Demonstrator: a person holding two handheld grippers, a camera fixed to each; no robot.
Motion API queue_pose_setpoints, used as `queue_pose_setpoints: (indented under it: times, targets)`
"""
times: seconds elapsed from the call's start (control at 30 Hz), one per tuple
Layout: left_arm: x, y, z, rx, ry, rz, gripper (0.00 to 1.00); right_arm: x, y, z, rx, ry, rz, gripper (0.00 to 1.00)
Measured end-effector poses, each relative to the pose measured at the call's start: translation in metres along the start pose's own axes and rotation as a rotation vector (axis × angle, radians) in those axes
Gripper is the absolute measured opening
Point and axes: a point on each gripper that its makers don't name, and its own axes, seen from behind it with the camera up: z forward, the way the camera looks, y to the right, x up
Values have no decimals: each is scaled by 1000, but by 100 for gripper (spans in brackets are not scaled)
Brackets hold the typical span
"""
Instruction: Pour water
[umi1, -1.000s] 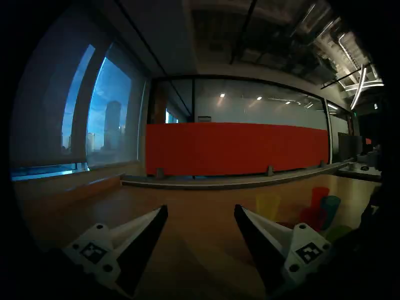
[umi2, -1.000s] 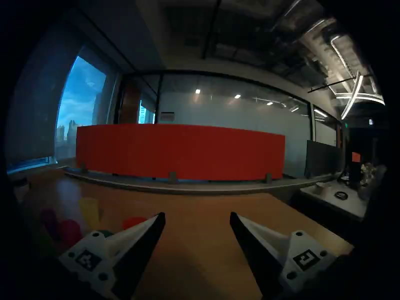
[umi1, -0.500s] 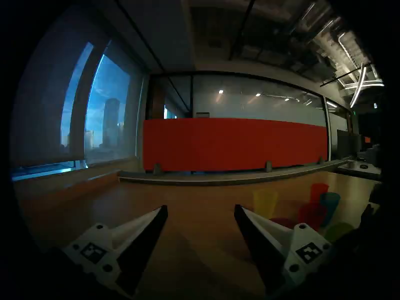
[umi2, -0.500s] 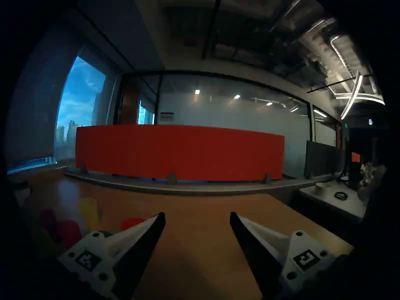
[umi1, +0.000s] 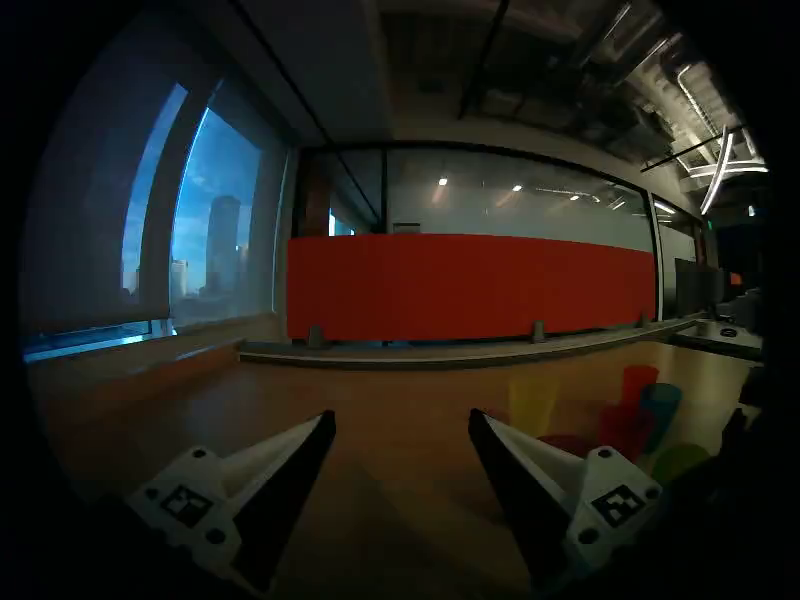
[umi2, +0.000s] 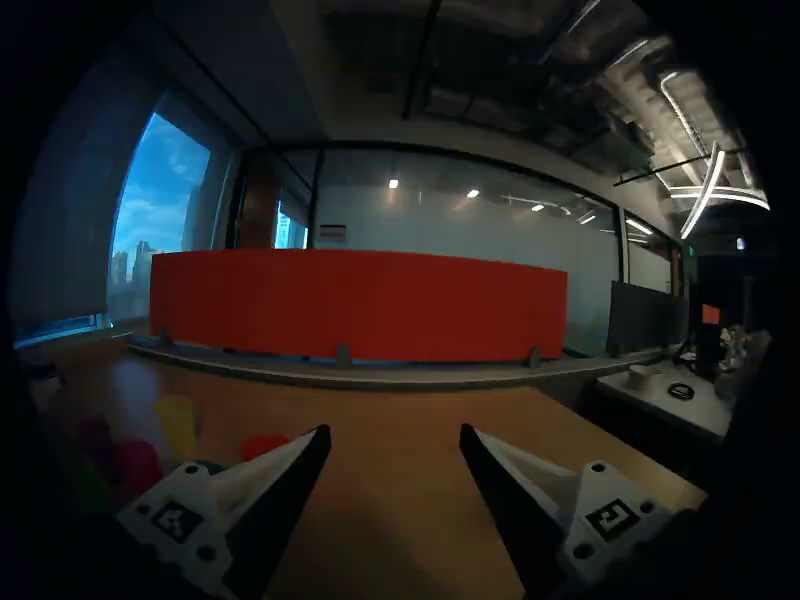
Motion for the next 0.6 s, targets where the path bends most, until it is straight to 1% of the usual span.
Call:
queue_pose_setpoints:
  times: [0.37, 0.6]
  targets:
    - [0, 0, 1, 0, -3, 1, 99, -2, 6, -5, -3, 1, -1, 100]
    - [-1, 0, 1, 0, -3, 1, 99, 2, 7, -11, 13, 27, -22, 100]
